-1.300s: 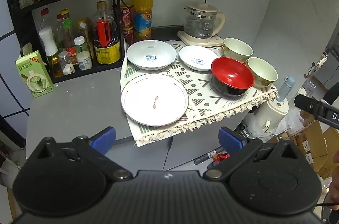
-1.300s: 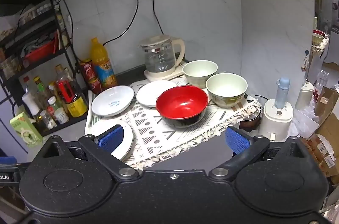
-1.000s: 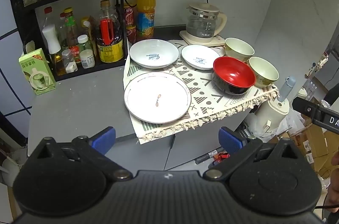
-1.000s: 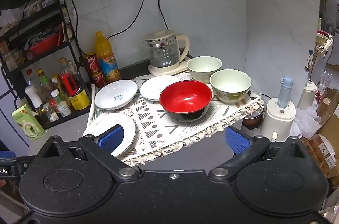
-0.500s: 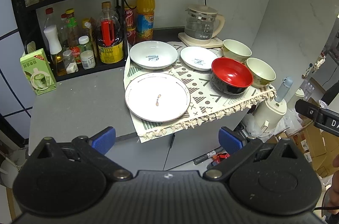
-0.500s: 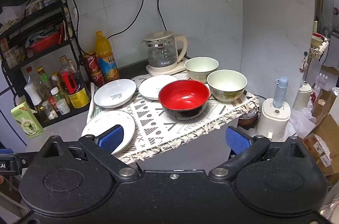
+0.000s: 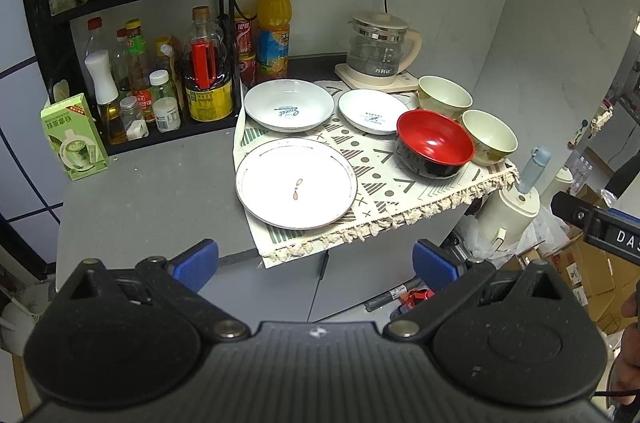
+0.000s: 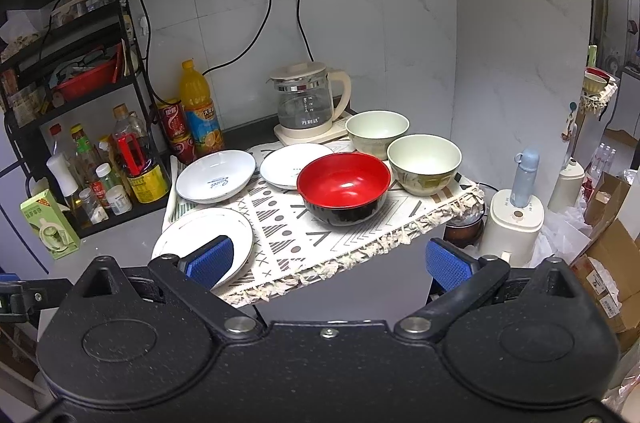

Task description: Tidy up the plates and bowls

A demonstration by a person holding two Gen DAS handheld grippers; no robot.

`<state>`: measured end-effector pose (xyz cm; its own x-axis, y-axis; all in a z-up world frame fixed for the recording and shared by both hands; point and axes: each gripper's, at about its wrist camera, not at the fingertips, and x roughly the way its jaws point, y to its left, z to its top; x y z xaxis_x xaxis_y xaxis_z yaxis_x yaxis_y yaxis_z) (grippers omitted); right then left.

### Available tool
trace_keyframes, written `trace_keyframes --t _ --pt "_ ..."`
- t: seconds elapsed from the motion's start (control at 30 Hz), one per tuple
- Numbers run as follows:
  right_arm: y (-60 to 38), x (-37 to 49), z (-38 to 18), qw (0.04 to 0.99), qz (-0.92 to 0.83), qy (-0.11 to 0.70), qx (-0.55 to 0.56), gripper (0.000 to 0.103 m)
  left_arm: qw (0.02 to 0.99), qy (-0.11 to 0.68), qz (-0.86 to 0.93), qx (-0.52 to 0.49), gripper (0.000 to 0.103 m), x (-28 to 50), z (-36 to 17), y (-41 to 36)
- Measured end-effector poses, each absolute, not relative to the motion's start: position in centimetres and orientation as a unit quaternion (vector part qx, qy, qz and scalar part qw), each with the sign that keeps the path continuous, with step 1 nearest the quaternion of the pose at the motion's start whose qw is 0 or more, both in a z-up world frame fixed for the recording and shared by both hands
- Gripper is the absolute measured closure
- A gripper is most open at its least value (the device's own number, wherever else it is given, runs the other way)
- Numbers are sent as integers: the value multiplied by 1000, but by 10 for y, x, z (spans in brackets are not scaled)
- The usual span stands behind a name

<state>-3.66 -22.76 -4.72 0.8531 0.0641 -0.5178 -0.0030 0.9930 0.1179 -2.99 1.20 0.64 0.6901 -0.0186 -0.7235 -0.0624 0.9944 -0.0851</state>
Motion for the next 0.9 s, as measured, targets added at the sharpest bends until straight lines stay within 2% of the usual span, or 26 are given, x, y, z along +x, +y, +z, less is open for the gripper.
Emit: trace_keyframes --t 0.9 --pt "-225 -35 -49 960 18 274 58 0 917 394 17 -56 1 -28 4 14"
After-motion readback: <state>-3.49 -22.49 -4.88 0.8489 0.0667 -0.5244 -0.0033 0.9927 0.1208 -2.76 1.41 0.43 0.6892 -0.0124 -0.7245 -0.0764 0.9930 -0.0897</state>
